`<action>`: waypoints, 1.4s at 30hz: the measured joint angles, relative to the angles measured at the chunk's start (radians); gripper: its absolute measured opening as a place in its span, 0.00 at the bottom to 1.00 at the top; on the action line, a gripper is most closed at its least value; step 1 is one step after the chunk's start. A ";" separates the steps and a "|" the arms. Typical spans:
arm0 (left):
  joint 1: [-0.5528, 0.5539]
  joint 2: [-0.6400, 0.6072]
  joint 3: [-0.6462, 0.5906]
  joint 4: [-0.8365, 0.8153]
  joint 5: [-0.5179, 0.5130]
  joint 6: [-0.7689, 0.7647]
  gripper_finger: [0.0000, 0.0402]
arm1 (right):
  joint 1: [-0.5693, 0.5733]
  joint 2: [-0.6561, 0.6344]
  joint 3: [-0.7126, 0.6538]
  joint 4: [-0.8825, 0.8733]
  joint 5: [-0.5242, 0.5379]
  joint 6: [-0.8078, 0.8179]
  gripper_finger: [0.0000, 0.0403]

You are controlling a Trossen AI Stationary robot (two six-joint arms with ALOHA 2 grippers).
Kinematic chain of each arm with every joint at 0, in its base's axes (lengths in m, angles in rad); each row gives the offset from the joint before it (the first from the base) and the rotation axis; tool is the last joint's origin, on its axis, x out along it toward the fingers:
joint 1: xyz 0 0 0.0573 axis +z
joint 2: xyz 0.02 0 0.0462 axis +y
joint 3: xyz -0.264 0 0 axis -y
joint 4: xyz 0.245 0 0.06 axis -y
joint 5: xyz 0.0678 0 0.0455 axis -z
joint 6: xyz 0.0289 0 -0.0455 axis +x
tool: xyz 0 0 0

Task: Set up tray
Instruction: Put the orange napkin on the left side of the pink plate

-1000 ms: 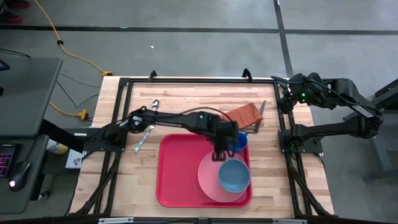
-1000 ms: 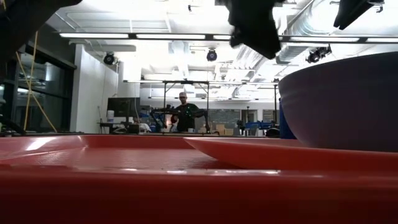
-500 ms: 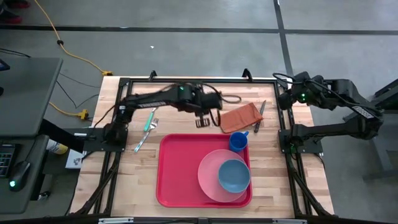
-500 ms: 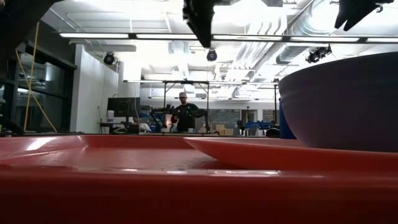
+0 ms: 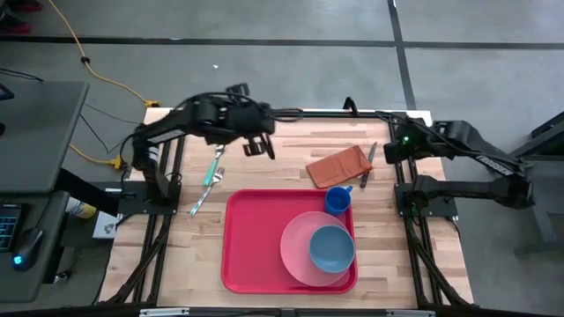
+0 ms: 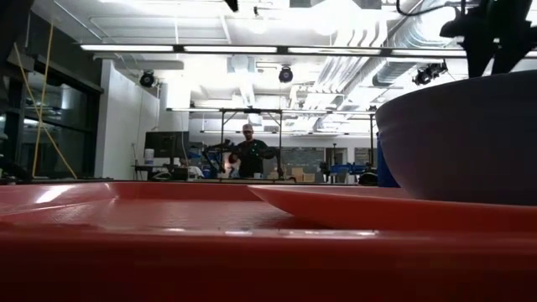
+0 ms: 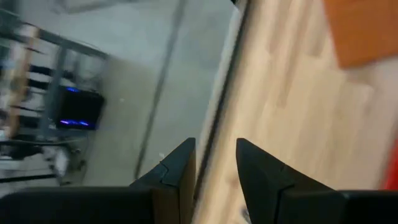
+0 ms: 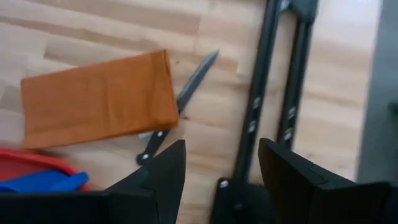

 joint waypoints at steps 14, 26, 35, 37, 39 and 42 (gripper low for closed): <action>0.003 -0.362 -0.335 0.019 -0.070 0.035 0.36 | 0.004 -0.269 -0.375 0.324 -0.149 0.303 0.45; 0.000 -0.773 -0.872 0.346 0.060 -0.009 0.36 | 0.012 -0.237 -0.353 0.548 -0.136 0.322 0.45; 0.000 -0.943 -0.997 0.446 0.107 -0.004 0.36 | 0.080 -0.129 -0.352 0.760 -0.157 0.296 0.45; 0.000 -0.956 -0.997 0.445 0.107 0.004 0.36 | 0.129 -0.100 -0.352 0.784 -0.112 0.324 0.45; 0.000 -0.965 -0.997 0.445 0.106 0.018 0.36 | 0.190 -0.069 -0.352 0.795 -0.034 0.379 0.45; 0.000 -0.972 -0.997 0.442 0.108 0.022 0.36 | 0.283 -0.030 -0.352 0.766 0.091 0.487 0.45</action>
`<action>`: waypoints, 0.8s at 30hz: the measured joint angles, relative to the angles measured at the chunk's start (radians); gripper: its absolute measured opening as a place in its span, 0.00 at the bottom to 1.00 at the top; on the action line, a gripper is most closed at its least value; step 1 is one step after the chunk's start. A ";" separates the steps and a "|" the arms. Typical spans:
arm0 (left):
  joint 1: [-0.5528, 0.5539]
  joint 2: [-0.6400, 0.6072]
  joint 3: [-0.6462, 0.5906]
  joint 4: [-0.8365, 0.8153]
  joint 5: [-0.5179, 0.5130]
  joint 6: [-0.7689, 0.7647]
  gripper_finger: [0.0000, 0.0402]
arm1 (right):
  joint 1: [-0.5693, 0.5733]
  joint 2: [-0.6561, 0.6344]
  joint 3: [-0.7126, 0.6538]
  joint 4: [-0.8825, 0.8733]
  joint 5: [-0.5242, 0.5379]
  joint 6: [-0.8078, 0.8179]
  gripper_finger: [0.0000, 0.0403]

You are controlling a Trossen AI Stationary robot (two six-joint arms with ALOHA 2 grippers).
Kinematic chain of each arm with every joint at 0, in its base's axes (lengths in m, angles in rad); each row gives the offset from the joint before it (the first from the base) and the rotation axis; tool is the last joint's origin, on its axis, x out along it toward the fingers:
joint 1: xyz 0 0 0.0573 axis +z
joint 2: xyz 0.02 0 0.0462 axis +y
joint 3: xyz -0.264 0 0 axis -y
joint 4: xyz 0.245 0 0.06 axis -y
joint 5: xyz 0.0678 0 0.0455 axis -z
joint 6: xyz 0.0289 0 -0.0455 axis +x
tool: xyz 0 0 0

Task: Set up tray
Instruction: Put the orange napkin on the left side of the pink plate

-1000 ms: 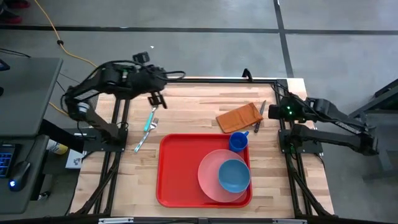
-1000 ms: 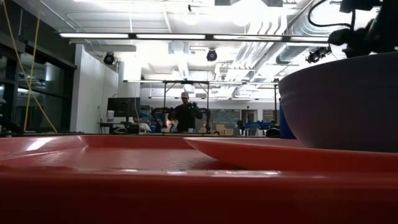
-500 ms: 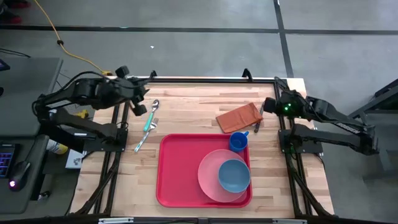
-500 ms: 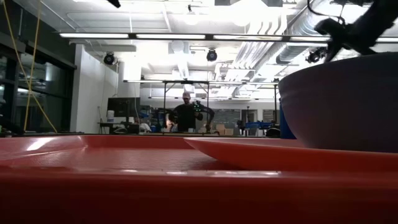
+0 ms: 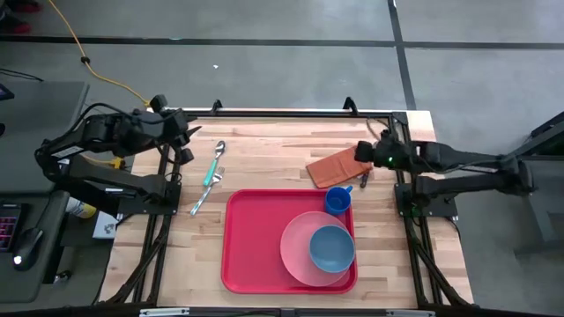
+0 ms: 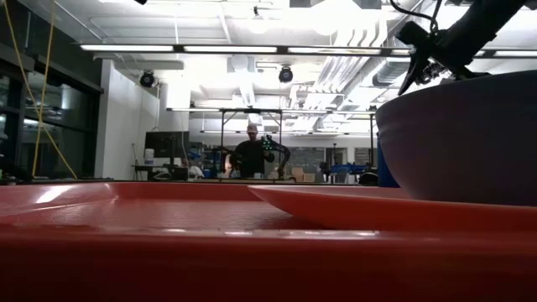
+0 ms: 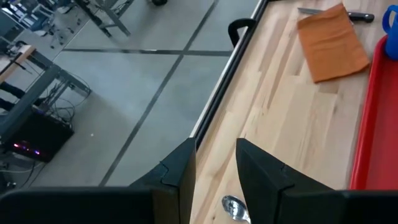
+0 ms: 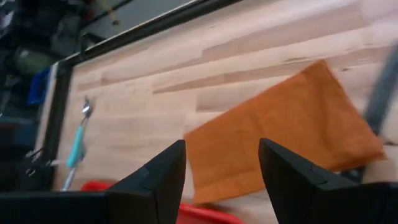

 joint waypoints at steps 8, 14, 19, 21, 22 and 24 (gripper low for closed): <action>0.000 -0.002 0.000 -0.001 0.021 0.029 0.36 | 0.161 0.147 0.000 -0.036 0.079 0.218 0.45; 0.000 -0.002 0.000 -0.004 0.021 0.048 0.36 | 0.175 0.307 0.000 -0.025 0.021 0.290 0.45; 0.000 -0.002 0.000 -0.008 0.044 0.068 0.36 | 0.184 0.377 0.000 0.035 0.016 0.308 0.45; 0.000 -0.003 0.000 -0.008 0.050 0.074 0.36 | 0.170 0.380 0.000 0.030 0.001 0.312 0.45; 0.000 -0.003 0.000 -0.008 0.057 0.074 0.36 | 0.159 0.379 0.000 0.018 -0.015 0.314 0.45; 0.000 -0.003 0.000 -0.008 0.069 0.074 0.36 | 0.134 0.364 0.000 -0.045 -0.058 0.321 0.45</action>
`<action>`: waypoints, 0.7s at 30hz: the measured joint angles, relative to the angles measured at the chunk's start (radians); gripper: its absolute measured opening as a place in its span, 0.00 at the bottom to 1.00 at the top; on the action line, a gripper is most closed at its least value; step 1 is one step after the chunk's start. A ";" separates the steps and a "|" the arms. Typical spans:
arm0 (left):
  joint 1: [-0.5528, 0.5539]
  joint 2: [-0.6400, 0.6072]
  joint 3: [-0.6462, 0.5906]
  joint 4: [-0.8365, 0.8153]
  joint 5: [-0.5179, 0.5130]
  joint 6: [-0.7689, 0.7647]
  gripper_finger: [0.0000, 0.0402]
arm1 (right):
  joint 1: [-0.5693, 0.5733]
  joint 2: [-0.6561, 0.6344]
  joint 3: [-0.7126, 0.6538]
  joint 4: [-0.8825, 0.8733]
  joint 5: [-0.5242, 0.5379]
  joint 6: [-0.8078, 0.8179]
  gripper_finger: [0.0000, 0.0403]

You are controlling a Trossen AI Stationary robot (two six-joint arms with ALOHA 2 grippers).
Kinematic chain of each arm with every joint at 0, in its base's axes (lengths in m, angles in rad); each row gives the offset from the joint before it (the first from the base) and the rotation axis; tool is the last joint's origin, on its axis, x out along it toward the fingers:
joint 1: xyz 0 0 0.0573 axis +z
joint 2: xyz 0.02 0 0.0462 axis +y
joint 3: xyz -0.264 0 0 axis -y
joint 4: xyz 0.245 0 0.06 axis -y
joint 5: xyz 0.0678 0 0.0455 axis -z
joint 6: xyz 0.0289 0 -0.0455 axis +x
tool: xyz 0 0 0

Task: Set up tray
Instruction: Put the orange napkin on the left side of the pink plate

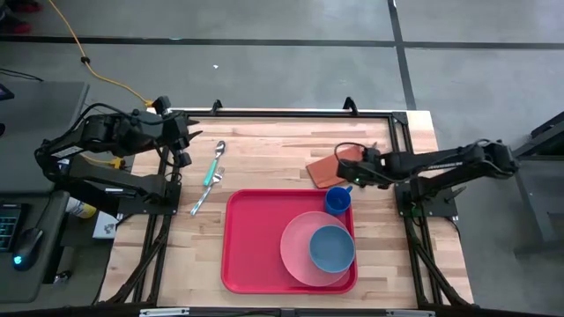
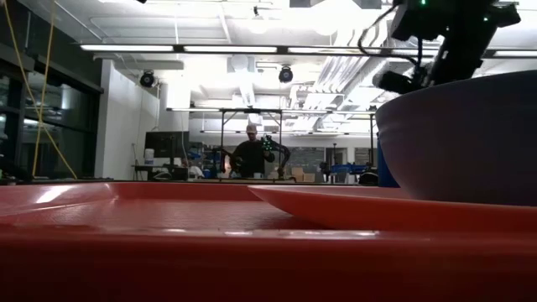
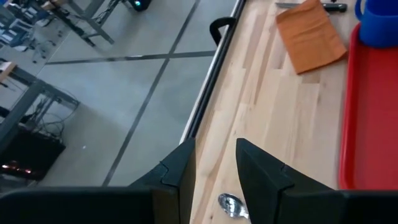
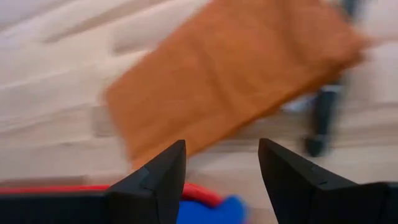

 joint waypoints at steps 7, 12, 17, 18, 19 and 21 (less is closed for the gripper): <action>0.000 0.000 0.000 0.000 0.024 0.009 0.36 | -0.089 -0.098 0.000 -0.044 -0.042 -0.104 0.45; 0.000 0.000 0.000 0.005 0.041 0.010 0.36 | -0.224 -0.148 0.000 -0.055 -0.103 -0.255 0.45; 0.000 0.000 0.000 0.015 0.058 0.008 0.36 | -0.436 -0.142 0.000 -0.051 -0.265 -0.477 0.45; 0.000 0.000 0.000 0.015 0.059 0.008 0.36 | -0.476 -0.140 0.000 -0.051 -0.290 -0.519 0.45; 0.000 0.000 0.000 0.015 0.063 0.007 0.36 | -0.514 -0.139 0.000 -0.051 -0.310 -0.559 0.45; 0.000 0.000 0.000 0.015 0.074 0.004 0.36 | -0.583 -0.142 0.000 -0.049 -0.340 -0.626 0.45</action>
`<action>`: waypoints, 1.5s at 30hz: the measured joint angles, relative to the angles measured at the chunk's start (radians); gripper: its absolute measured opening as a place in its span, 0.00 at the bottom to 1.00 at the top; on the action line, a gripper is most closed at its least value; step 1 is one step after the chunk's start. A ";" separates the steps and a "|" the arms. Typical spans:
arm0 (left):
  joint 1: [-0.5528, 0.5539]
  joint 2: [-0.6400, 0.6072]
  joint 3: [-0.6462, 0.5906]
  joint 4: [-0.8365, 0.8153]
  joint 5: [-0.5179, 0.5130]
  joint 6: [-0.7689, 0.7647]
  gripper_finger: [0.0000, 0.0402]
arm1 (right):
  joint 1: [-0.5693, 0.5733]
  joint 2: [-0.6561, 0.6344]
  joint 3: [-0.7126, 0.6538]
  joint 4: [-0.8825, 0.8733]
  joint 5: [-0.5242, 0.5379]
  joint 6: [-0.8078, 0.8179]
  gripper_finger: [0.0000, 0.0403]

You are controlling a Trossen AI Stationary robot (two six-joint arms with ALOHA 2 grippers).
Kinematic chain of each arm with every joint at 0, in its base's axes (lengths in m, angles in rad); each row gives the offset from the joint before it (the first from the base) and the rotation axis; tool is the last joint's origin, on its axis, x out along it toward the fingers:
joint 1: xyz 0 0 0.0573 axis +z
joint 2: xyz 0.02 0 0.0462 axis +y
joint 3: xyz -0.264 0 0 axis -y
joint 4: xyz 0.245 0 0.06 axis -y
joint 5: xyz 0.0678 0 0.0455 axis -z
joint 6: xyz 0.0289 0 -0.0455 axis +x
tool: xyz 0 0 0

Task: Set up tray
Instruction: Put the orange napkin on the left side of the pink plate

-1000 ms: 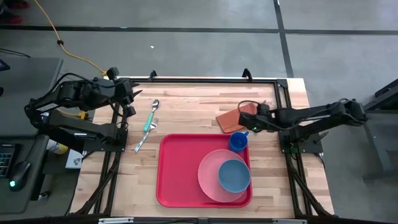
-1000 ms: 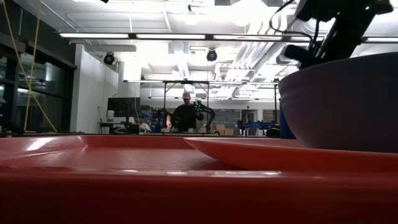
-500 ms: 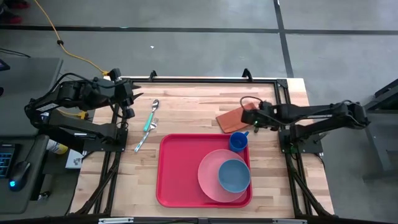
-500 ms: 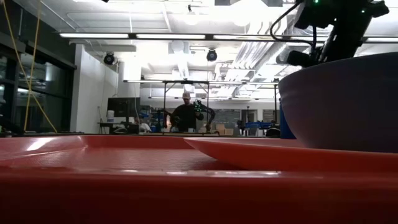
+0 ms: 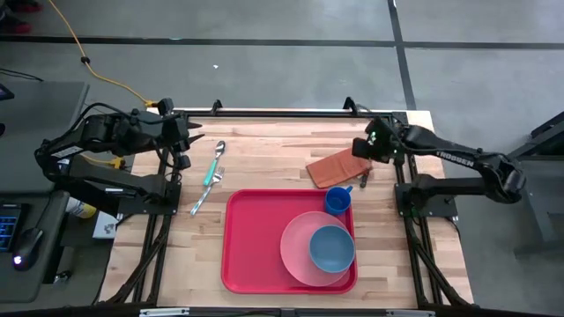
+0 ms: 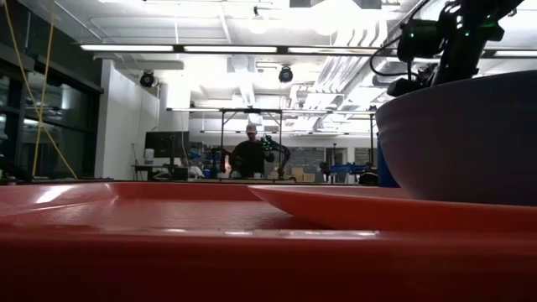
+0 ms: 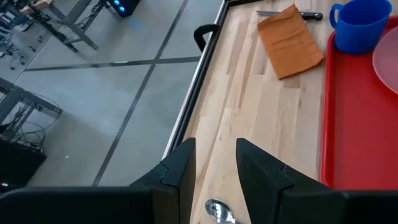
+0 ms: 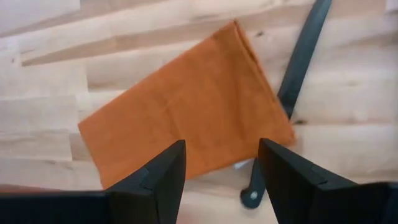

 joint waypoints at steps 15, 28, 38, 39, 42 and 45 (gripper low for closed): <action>0.000 0.000 0.000 -0.007 0.002 -0.031 0.36 | -0.289 0.147 0.001 0.130 -0.233 -0.379 0.49; 0.000 0.000 0.000 -0.008 0.034 -0.031 0.36 | -0.365 0.331 0.001 0.134 -0.262 -0.487 0.65; 0.000 0.000 0.000 -0.008 0.028 -0.028 0.36 | -0.363 0.441 0.001 0.142 -0.295 -0.531 0.65; 0.000 0.000 0.000 -0.008 0.028 -0.027 0.36 | -0.362 0.448 0.001 0.150 -0.301 -0.531 0.65; 0.000 0.000 0.000 -0.008 0.026 -0.027 0.36 | -0.361 0.459 0.002 0.180 -0.324 -0.528 0.65; 0.000 0.000 0.000 -0.008 0.024 -0.026 0.36 | -0.361 0.457 0.002 0.196 -0.329 -0.524 0.65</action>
